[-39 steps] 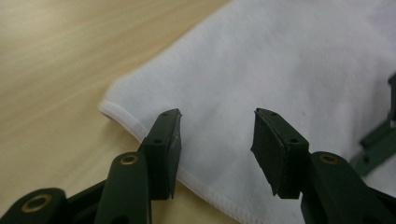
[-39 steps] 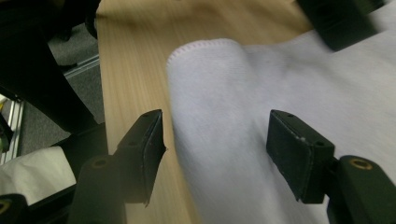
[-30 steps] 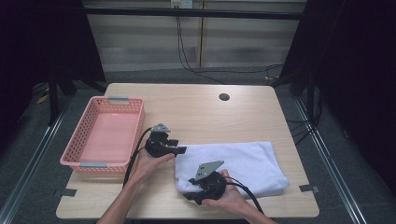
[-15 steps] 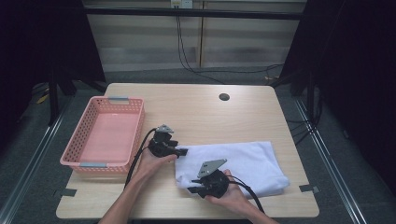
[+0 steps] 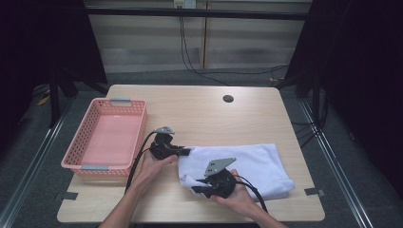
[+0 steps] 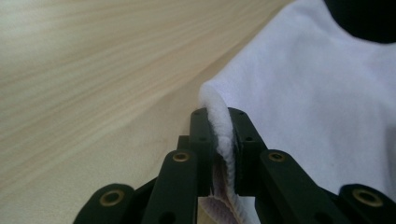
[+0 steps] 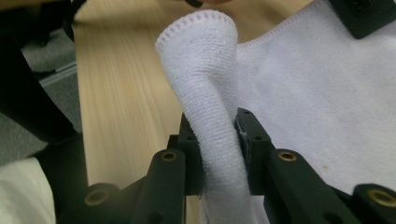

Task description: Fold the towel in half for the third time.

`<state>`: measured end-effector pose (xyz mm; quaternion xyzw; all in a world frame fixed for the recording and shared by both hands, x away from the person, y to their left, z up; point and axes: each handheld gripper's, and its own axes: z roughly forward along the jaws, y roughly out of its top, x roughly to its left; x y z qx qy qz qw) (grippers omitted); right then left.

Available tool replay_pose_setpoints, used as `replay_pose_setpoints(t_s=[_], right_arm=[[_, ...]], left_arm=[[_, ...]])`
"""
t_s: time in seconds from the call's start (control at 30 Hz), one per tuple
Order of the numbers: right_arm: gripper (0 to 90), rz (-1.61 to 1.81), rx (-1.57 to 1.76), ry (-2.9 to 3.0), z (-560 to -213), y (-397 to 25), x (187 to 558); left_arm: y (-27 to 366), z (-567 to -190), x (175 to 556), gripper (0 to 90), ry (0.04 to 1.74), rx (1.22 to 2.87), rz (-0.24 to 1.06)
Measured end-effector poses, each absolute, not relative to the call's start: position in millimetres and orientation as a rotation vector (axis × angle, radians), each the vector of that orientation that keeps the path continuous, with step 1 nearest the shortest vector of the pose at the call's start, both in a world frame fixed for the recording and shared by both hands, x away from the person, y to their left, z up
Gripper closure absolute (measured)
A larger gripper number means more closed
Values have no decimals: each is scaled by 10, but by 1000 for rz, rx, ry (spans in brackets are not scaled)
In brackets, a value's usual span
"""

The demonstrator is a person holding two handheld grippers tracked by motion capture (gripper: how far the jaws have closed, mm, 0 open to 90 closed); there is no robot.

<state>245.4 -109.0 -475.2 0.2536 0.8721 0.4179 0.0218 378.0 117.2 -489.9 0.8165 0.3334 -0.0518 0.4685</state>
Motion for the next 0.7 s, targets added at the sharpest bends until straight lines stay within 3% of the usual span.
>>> replay_pose_setpoints(t_s=[0.13,0.7], right_arm=[[748,1356,778,2672,-4625,-1099,2471],[747,1539,721,2633,-4285,-840,2459]], left_arm=[[1240,-4735,3772,816,828,1927,-125],[1625,-4258,3651,818,859,1908,-65]])
